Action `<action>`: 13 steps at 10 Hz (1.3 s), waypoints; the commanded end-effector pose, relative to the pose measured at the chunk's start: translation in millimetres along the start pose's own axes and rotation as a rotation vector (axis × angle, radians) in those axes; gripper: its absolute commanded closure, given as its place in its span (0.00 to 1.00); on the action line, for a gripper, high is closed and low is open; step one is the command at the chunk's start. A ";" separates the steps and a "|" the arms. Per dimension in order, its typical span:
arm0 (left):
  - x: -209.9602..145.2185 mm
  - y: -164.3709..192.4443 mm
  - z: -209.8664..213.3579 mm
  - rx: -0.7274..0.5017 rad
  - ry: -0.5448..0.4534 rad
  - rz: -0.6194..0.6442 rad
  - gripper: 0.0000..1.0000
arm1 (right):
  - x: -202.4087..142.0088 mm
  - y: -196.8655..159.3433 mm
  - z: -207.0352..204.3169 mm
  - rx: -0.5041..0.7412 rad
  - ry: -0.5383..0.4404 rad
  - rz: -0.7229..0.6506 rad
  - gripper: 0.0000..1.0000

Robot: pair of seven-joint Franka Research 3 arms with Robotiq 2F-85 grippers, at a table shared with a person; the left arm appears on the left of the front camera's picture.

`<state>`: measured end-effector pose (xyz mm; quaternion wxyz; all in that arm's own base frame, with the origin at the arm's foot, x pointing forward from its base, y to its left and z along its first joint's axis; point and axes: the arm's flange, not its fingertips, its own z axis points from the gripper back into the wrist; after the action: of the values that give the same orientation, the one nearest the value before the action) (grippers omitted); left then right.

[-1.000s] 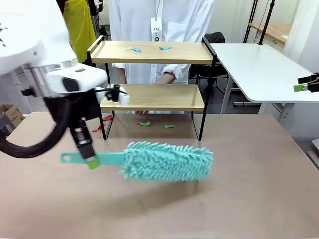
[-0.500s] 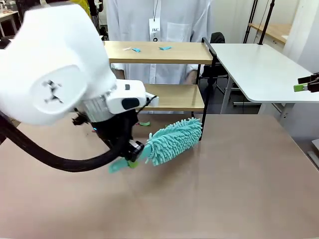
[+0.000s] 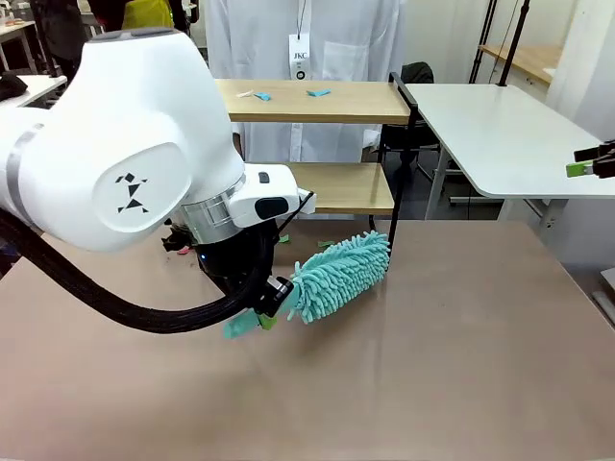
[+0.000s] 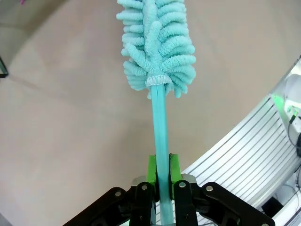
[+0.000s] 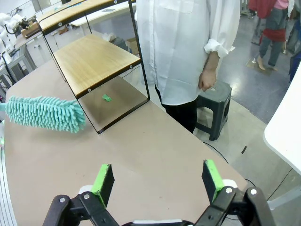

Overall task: Clean the shelf.
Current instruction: Clean the specific section of the Shelf indicated by the human with the Duster.

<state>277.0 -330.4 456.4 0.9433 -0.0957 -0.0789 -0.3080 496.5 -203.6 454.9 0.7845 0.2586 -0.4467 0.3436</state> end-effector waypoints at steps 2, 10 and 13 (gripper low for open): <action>26.7 -23.2 -25.3 0.124 -0.086 0.203 0.87 | 2.1 1.5 -0.3 0.001 -0.002 0.005 0.00; 101.2 -64.1 -103.2 0.188 -0.258 0.390 0.87 | 2.1 1.5 -0.3 0.001 -0.002 0.005 0.00; 120.5 -74.7 -127.4 0.193 -0.320 0.450 0.87 | 2.1 1.5 -0.3 0.001 -0.002 0.005 0.00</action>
<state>334.3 -458.2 381.8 0.9711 -0.0732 -0.2126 -0.0805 496.6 -203.5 454.9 0.7845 0.2586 -0.4467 0.3437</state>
